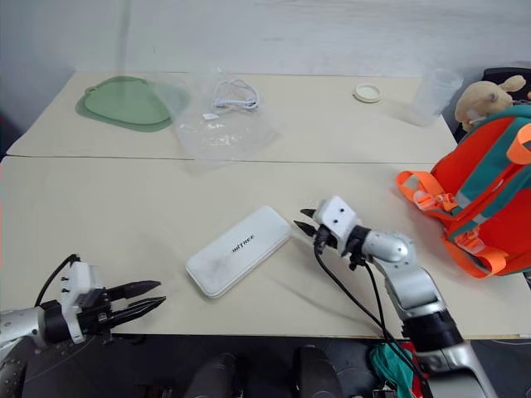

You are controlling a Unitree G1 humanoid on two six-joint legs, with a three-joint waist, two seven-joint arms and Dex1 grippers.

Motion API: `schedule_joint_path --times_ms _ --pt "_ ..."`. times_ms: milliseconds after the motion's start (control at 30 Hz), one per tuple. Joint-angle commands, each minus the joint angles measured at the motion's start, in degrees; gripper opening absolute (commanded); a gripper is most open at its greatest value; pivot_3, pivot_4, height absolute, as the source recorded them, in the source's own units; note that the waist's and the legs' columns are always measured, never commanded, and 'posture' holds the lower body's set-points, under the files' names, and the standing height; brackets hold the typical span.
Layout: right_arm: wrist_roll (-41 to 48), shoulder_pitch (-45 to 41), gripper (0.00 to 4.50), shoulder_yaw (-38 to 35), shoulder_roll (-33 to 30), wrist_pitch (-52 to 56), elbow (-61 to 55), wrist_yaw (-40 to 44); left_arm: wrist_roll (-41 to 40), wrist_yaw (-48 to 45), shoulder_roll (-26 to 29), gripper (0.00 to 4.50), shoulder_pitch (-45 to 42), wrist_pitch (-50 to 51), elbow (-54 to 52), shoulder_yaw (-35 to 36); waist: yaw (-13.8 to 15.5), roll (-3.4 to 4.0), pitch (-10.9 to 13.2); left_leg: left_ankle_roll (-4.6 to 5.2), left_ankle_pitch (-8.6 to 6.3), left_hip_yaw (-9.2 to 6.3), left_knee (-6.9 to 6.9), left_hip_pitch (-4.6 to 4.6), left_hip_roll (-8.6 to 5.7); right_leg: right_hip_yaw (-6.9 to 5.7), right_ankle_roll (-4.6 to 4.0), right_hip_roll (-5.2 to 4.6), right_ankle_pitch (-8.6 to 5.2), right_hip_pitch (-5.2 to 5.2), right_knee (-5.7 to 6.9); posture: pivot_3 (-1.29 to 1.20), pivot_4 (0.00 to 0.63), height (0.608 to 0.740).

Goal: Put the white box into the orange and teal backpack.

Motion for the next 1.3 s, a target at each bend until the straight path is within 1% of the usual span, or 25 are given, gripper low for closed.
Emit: schedule_joint_path --times_ms 33,67,200,367,500,700,867,1033,1133,1200,1267,1300 --pt "-1.8 -3.2 0.00 1.6 2.1 -2.5 4.9 1.5 1.8 3.4 -2.0 0.16 -1.4 0.0 -2.1 -2.4 0.0 0.00 0.0 0.04 0.01 0.00 0.02 0.02 -0.01 0.00 0.02 0.00 0.01 0.02 0.04 0.00 0.150 0.740" --pt "-2.2 -3.2 0.00 2.0 2.3 -3.0 5.5 1.7 2.1 4.0 -2.3 0.07 -1.9 0.4 -2.3 -3.0 0.0 -0.01 0.0 0.17 -0.04 0.00 0.02 0.02 0.00 0.00 0.05 0.00 0.03 0.01 0.07 0.00 0.150 0.740" --pt "-3.6 -2.3 0.00 2.4 4.3 -4.8 6.5 0.5 3.5 6.2 -3.7 0.07 -4.4 1.0 -2.1 -5.6 0.1 -0.01 0.0 0.16 -0.01 -0.05 0.04 0.07 0.00 -0.01 0.05 0.00 0.03 0.01 0.22 0.00 0.150 0.740" --pt "-2.5 -0.5 0.00 1.6 5.1 -6.6 6.8 2.6 3.6 8.7 -5.5 0.07 -8.3 2.2 -1.3 -7.1 0.1 -0.01 0.0 0.10 0.02 -0.05 0.04 0.08 0.01 -0.02 0.05 0.00 0.03 0.01 0.26 0.00 0.150 0.740" --pt "-0.9 1.9 0.00 0.4 3.1 -5.7 3.6 5.7 4.2 7.9 -5.4 0.07 -11.6 2.1 1.5 -8.0 0.1 -0.01 0.0 0.10 0.02 -0.05 0.04 0.08 0.01 -0.02 0.05 0.01 0.03 0.01 0.27 0.00 0.150 0.740" --pt "2.6 9.4 0.00 -2.1 -3.0 -0.3 -6.9 10.3 8.3 4.9 -6.1 0.07 -20.9 0.6 9.7 -15.0 0.5 -0.01 0.0 0.12 0.04 -0.08 0.04 0.09 -0.05 -0.07 0.05 -0.02 0.03 0.06 0.26 0.00 0.150 0.740" --pt "3.8 14.9 0.00 -4.0 -6.4 4.5 -14.5 10.2 10.4 3.7 -7.9 0.07 -25.2 -1.6 14.1 -17.6 0.3 -0.03 0.0 0.13 0.03 -0.08 0.03 0.15 -0.02 -0.07 0.05 0.00 0.03 0.10 0.25 0.00 0.150 0.740" --pt "3.4 18.6 0.00 -5.9 -8.7 7.5 -18.3 9.3 10.8 3.0 -8.3 0.07 -27.7 -1.4 16.3 -18.2 0.4 -0.04 0.0 0.11 0.05 -0.07 0.05 0.18 -0.02 -0.06 0.05 0.02 0.03 0.11 0.28 0.00 0.150 0.740" --pt "2.7 20.0 0.00 -6.9 -9.6 7.4 -18.4 8.9 7.6 4.0 -7.4 0.64 -27.9 4.5 15.7 -14.9 0.4 -0.04 0.0 0.11 0.05 -0.08 0.05 0.18 -0.02 -0.06 0.05 0.02 0.03 0.12 0.27 0.00 0.150 0.740" --pt "2.5 20.5 0.00 -7.6 -10.0 7.5 -18.2 8.5 6.3 4.6 -5.6 1.18 -28.0 8.9 15.3 -12.6 0.4 -0.04 0.0 0.11 0.05 -0.08 0.04 0.17 -0.02 -0.06 0.05 0.02 0.03 0.11 0.27 0.00 0.150 0.740" --pt "2.6 20.6 0.00 -8.0 -10.5 7.4 -18.2 8.7 5.3 5.8 -3.1 1.77 -29.0 15.7 15.7 -11.4 0.3 -0.04 0.0 0.10 0.05 -0.08 0.03 0.16 -0.02 -0.06 0.05 0.02 0.03 0.10 0.27 0.00 0.150 0.740" --pt "2.5 20.5 0.00 -8.3 -10.9 7.3 -17.7 8.8 2.8 5.7 -1.1 2.09 -30.4 22.5 16.1 -10.6 0.3 -0.04 0.0 0.09 0.06 -0.09 0.03 0.18 0.00 -0.06 0.05 0.03 0.03 0.10 0.27 0.00 0.150 0.740"
